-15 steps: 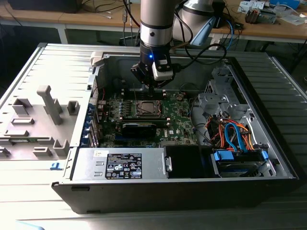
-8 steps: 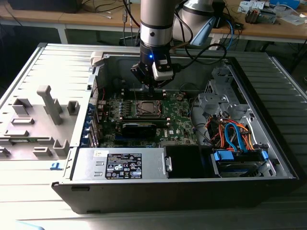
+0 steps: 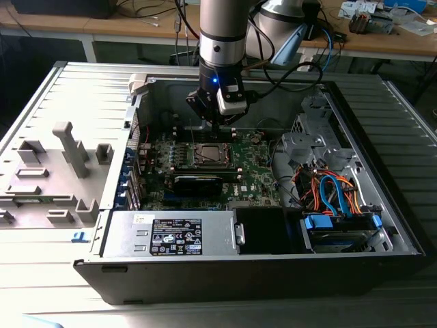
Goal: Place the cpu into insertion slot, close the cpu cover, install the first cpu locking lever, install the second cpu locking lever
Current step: 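Install the first cpu locking lever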
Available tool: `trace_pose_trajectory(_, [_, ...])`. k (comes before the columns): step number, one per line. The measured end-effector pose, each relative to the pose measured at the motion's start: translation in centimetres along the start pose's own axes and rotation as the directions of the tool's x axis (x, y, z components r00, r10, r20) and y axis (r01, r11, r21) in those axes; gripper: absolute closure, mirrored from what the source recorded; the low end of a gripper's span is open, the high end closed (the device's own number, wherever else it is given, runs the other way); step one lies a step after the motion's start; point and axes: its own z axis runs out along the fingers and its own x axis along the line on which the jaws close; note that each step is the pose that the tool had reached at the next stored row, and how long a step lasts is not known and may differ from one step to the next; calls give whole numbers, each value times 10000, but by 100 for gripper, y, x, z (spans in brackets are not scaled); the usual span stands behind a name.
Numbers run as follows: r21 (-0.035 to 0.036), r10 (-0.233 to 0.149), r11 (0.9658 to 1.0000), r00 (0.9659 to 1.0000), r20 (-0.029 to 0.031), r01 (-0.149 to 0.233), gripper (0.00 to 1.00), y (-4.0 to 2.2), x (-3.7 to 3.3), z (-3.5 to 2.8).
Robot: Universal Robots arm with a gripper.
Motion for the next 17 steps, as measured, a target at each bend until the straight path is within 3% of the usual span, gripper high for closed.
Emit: trace_pose_trajectory(17, [0,-122,9999,9999,1,122,89,0,0,0])
